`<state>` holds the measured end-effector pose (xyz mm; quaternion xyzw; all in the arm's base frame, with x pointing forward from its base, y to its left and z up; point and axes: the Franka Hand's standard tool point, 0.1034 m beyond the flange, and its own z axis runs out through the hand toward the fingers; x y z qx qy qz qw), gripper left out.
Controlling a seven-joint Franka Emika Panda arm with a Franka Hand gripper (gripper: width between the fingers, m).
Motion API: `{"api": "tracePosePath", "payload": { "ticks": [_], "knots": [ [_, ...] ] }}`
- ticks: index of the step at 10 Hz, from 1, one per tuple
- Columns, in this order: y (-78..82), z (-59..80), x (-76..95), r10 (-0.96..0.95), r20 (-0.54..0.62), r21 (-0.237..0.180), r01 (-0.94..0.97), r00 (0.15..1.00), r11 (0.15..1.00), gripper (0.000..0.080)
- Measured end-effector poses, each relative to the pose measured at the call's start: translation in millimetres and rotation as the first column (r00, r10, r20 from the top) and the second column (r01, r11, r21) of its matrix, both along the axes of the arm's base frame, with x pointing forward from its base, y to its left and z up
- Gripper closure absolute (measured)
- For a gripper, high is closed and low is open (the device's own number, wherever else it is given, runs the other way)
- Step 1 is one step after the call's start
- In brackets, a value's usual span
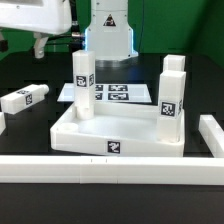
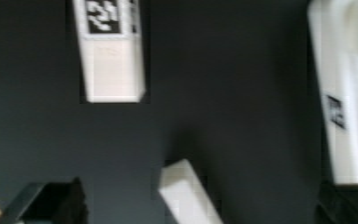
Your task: Assemble desk
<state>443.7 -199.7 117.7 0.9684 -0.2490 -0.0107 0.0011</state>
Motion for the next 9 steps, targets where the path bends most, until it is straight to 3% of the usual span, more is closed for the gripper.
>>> {"api": "tracePosePath", "payload": {
  "ticks": [1, 5, 6, 9],
  "knots": [
    [-14.1, -2.0, -4.5, -0.021, 0.004, 0.012, 0.021, 1.000, 1.000, 0.0150],
    [-11.7, -4.4, -6.0, -0.002, -0.024, 0.030, 0.003, 1.000, 1.000, 0.0150],
    [-15.9, -6.6, -11.3, 0.060, -0.047, 0.056, -0.058, 0.997, 0.997, 0.0150],
    [-19.7, -15.7, -21.8, 0.096, -0.229, 0.185, -0.054, 0.969, 0.981, 0.0150]
  ]
}}
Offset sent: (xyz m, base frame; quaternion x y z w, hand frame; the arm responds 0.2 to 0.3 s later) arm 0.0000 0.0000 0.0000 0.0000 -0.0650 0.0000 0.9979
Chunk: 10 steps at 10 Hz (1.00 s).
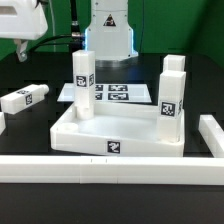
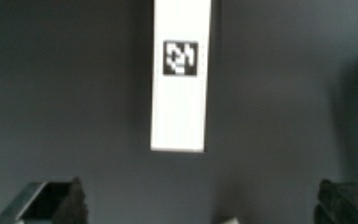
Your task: Assemble desk
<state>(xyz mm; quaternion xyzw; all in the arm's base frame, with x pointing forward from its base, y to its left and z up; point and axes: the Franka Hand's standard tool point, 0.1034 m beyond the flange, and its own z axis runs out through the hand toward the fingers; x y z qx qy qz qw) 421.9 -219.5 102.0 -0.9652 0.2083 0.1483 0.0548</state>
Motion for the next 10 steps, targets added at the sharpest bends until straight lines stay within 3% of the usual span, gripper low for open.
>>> {"api": "tracePosePath", "payload": {
  "ticks": [3, 8, 10],
  "knots": [
    [3.2, -0.5, -4.8, 0.004, -0.173, 0.087, 0.011, 0.985, 0.996, 0.0150],
    [3.3, -26.1, 2.1, 0.036, -0.197, 0.063, -0.024, 0.980, 0.998, 0.0150],
    [4.3, -25.9, -0.6, 0.035, -0.216, 0.074, -0.019, 0.976, 0.997, 0.0150]
  ]
}}
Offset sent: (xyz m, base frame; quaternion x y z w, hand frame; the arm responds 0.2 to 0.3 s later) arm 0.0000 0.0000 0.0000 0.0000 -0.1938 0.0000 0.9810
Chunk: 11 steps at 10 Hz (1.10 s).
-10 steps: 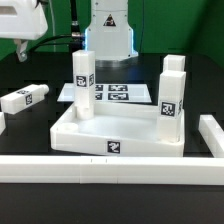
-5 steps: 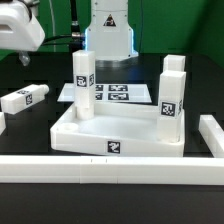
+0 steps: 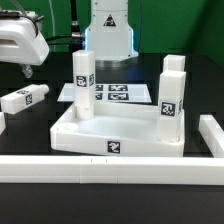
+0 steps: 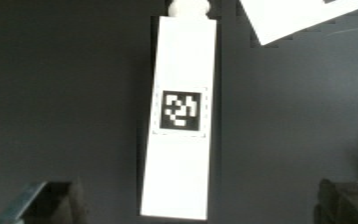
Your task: Assemble desk
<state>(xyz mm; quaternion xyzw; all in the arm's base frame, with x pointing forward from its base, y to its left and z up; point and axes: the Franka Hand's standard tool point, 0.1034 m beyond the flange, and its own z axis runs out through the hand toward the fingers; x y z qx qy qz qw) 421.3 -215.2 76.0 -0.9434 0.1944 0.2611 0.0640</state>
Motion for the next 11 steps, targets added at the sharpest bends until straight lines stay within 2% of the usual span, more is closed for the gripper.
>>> {"api": "tracePosePath", "payload": {
  "ticks": [1, 2, 3, 4, 7, 9, 10, 11],
  "knots": [
    [-0.3, -0.9, -0.7, 0.000, -0.004, 0.000, 0.000, 1.000, 1.000, 0.0150],
    [1.2, 1.3, -7.5, -0.004, -0.063, 0.033, 0.006, 0.998, 0.999, 0.0150],
    [-4.9, 3.0, -7.4, -0.012, -0.133, 0.070, 0.021, 0.991, 0.997, 0.0150],
    [-8.2, -3.6, -2.2, -0.006, -0.173, 0.082, 0.021, 0.985, 0.996, 0.0150],
    [-3.1, -17.7, -4.4, 0.003, -0.323, 0.140, 0.044, 0.946, 0.989, 0.0150],
    [0.2, -27.0, -7.6, 0.007, -0.411, 0.161, 0.065, 0.912, 0.985, 0.0150],
    [-1.6, -30.7, -3.3, 0.011, -0.397, 0.149, 0.053, 0.918, 0.987, 0.0150],
    [-1.9, -28.5, -3.3, 0.008, -0.393, 0.151, 0.056, 0.919, 0.987, 0.0150]
  ]
}}
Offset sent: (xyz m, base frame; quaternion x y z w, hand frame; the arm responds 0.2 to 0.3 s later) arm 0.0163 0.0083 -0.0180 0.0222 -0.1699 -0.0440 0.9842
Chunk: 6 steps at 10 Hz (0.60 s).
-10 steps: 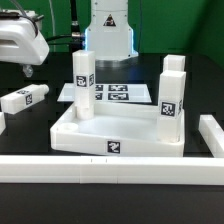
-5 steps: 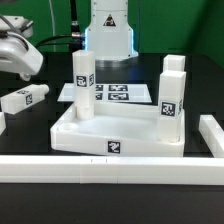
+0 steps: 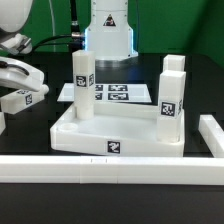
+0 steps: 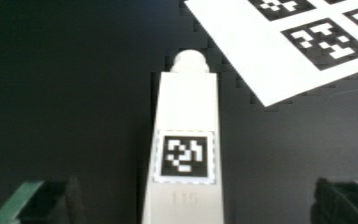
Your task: Assemble desk
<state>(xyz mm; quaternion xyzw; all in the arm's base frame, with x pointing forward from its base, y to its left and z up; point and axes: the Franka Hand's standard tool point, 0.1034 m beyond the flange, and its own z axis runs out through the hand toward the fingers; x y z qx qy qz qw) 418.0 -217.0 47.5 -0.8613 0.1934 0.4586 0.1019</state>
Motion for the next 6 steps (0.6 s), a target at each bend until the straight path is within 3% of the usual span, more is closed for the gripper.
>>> {"api": "tracePosePath", "payload": {
  "ticks": [2, 6],
  "knots": [
    [-1.5, -0.8, -1.1, -0.003, 0.000, -0.001, 0.003, 1.000, 1.000, 0.0150],
    [2.4, -15.7, 5.0, 0.016, 0.029, -0.011, -0.016, 0.999, 1.000, 0.0150]
  ]
}}
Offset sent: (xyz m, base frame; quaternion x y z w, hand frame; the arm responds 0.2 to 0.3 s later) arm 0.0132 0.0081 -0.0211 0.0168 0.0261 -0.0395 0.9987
